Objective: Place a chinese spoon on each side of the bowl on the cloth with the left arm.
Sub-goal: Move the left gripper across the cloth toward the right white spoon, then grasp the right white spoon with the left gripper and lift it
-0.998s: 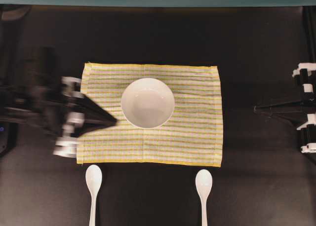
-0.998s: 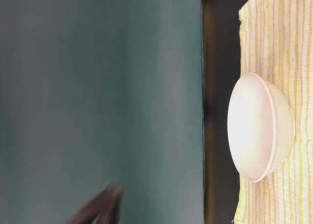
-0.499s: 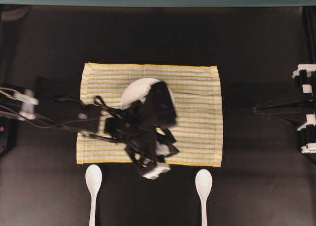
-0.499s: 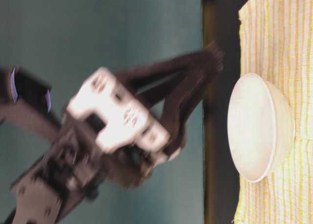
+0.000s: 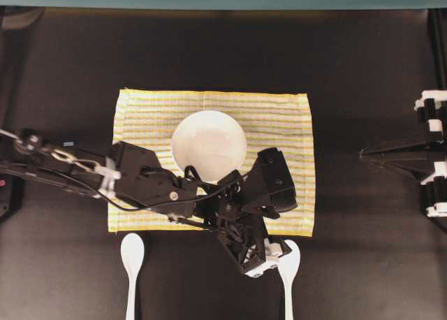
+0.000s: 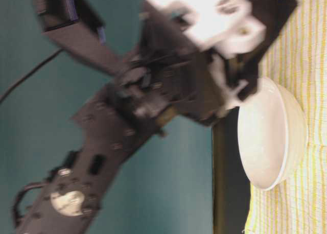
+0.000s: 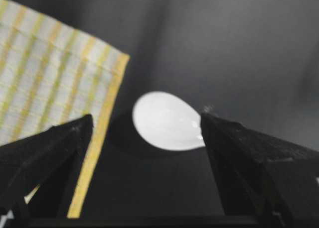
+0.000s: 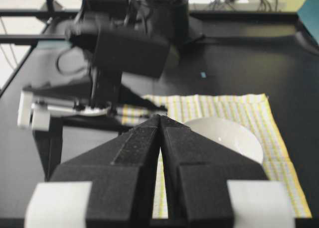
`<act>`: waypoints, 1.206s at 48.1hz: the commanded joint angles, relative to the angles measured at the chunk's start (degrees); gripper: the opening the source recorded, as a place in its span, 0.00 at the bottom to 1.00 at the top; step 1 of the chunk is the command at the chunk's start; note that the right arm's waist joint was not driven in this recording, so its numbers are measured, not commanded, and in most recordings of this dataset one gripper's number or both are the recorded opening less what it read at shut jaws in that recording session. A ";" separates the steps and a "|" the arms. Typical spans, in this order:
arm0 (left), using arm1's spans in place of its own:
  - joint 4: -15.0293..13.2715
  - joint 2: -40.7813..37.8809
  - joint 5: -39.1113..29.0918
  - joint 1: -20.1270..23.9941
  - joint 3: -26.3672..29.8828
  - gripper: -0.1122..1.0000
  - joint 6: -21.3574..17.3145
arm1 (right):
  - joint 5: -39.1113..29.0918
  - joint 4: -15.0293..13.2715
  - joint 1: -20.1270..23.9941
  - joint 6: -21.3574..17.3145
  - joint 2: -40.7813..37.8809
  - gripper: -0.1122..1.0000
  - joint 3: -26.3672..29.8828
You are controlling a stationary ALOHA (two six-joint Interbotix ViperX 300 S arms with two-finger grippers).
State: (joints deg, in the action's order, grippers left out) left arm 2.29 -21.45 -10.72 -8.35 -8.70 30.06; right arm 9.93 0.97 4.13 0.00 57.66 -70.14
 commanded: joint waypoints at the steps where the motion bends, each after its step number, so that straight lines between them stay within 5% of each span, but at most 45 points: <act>1: 0.18 -1.41 2.90 0.00 0.70 0.85 0.00 | 0.26 0.18 0.00 -0.18 -0.35 0.11 0.26; 40: 0.18 -7.65 8.88 -0.62 1.14 0.82 -0.09 | 0.26 0.18 0.00 -0.18 -0.35 0.11 -0.53; 48: 0.18 -7.56 8.79 -0.79 1.23 0.63 -0.09 | 0.26 0.18 0.00 -0.18 -0.35 0.11 -0.53; 58: 0.18 -7.65 8.53 -1.14 2.02 0.24 -0.62 | 0.26 0.18 0.00 -0.18 -0.18 0.11 -0.53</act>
State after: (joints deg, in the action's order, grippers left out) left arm 2.29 -29.44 -2.37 -9.32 -7.91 29.62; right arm 9.93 0.97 4.13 0.09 57.66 -71.10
